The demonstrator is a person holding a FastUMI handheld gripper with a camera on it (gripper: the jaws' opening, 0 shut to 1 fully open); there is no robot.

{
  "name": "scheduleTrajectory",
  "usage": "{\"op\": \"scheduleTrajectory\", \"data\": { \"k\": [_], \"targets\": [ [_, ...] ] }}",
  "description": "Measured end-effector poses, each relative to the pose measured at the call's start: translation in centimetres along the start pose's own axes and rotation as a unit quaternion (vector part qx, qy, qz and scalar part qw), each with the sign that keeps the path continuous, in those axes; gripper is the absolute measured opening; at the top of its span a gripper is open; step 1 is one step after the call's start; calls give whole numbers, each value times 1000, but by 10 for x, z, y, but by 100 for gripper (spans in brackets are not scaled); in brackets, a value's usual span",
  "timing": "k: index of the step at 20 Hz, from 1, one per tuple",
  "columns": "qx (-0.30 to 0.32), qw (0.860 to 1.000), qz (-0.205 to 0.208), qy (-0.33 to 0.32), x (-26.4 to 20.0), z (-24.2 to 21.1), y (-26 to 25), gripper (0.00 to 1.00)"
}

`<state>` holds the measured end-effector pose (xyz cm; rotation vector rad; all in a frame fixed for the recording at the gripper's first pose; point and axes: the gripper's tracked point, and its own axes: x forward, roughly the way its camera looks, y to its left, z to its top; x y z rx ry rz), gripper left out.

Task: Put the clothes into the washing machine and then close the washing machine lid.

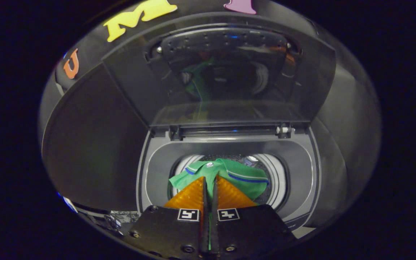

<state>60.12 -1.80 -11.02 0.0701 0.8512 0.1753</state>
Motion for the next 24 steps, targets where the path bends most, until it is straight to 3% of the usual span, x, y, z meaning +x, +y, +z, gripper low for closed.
{"op": "scheduleTrajectory", "data": {
  "k": [8, 16, 19, 24],
  "targets": [
    [48, 996, -25, 76, 30, -40, -6, 6],
    [47, 996, -50, 49, 20, -41, -12, 15],
    [23, 998, -47, 18, 14, -31, -10, 64],
    [-10, 998, -56, -32, 0, -20, -10, 66]
  ]
}}
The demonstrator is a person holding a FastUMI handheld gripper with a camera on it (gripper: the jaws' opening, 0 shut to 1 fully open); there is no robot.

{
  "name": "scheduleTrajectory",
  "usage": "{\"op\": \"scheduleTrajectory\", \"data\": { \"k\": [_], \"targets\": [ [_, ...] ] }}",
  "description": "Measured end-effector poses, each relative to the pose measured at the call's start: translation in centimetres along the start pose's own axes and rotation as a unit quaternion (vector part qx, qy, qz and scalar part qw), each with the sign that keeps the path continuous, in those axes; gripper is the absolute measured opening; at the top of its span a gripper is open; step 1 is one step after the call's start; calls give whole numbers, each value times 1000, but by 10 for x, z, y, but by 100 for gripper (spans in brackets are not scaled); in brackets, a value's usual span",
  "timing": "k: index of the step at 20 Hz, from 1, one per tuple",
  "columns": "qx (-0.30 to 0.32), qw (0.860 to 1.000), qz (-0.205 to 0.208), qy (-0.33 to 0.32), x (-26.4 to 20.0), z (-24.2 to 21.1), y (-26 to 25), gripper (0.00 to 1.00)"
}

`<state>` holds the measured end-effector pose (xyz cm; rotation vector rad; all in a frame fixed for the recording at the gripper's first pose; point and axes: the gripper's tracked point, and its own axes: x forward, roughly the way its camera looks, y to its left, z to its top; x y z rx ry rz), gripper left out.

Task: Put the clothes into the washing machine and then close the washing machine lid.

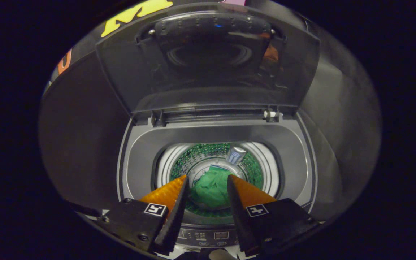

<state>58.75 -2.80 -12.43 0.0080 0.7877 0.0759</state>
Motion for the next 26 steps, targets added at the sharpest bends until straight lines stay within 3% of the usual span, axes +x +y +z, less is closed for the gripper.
{"op": "scheduleTrajectory", "data": {
  "k": [11, 22, 26],
  "targets": [
    [-77, 990, -12, -118, -59, 39, -5, 66],
    [-82, 972, 2, -219, -124, 101, -2, 68],
    [-74, 968, 5, -239, -140, 119, -2, 91]
  ]
}}
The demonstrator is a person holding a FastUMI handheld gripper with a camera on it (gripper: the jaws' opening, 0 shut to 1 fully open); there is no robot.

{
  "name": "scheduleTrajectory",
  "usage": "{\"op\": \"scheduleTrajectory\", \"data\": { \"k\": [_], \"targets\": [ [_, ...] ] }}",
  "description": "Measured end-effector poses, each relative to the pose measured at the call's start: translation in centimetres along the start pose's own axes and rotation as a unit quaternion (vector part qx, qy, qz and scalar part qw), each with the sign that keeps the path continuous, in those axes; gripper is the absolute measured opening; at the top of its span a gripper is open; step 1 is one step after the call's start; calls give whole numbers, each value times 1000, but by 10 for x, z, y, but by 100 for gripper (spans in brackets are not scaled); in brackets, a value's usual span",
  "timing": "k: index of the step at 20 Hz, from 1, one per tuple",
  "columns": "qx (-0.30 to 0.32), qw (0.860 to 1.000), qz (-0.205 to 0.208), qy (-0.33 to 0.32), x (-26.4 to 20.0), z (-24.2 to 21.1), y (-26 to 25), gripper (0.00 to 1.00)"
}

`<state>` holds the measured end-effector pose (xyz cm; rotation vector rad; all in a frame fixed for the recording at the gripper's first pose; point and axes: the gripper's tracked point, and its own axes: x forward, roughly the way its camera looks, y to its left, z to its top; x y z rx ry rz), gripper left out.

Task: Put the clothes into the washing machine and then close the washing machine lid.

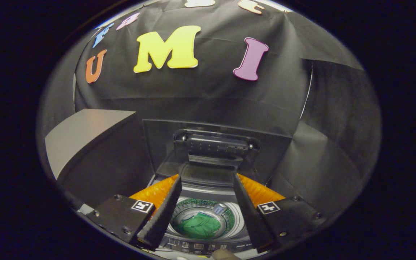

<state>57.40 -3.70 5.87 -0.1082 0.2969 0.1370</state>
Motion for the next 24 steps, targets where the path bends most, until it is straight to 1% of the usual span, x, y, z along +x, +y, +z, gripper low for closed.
{"op": "scheduleTrajectory", "data": {
  "k": [1, 7, 13, 14, 15, 19, 22, 24],
  "targets": [
    [2, 1000, -3, -3, -1, 5, -2, 93],
    [21, 999, -4, -30, -7, 36, -12, 93],
    [26, 998, -6, -56, 0, 63, -17, 93],
    [26, 998, -7, -58, 3, 68, -19, 93],
    [27, 998, -8, -61, 7, 75, -19, 95],
    [35, 997, -4, -72, 21, 101, -19, 95],
    [47, 996, 5, -70, 42, 117, -15, 95],
    [49, 996, 0, -69, 57, 125, -17, 95]
  ]
}}
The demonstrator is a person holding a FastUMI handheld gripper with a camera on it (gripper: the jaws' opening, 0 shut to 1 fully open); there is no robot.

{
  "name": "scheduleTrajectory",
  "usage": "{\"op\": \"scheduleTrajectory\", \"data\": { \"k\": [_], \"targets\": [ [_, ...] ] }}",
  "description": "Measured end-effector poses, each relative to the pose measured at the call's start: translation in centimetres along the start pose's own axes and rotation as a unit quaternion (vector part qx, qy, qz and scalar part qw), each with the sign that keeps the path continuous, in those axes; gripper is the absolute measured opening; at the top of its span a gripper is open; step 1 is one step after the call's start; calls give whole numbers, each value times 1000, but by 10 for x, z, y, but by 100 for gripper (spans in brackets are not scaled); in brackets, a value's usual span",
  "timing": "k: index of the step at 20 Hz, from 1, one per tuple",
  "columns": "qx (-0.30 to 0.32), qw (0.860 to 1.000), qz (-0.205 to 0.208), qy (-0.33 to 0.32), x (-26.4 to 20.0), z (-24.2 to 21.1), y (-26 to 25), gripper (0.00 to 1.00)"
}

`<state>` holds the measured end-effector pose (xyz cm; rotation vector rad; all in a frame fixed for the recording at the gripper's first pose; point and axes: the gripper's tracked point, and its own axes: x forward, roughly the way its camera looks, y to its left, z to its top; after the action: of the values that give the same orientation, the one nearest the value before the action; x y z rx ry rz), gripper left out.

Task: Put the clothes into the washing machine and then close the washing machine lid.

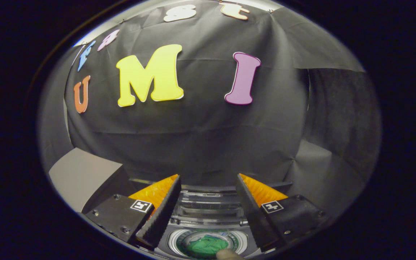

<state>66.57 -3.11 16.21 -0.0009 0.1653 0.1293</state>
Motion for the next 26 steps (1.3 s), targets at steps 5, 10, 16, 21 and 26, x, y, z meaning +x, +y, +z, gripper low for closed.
{"op": "scheduleTrajectory", "data": {
  "k": [5, 10, 16, 21, 26],
  "targets": [
    [7, 1000, -3, 20, 40, -2, 1, 95],
    [20, 999, -16, 40, 72, -16, -1, 95],
    [12, 1000, -23, 6, 80, -23, -3, 100],
    [12, 999, -20, -38, 80, -16, -2, 100],
    [15, 997, -16, -78, 73, -16, -1, 100]
  ]
}}
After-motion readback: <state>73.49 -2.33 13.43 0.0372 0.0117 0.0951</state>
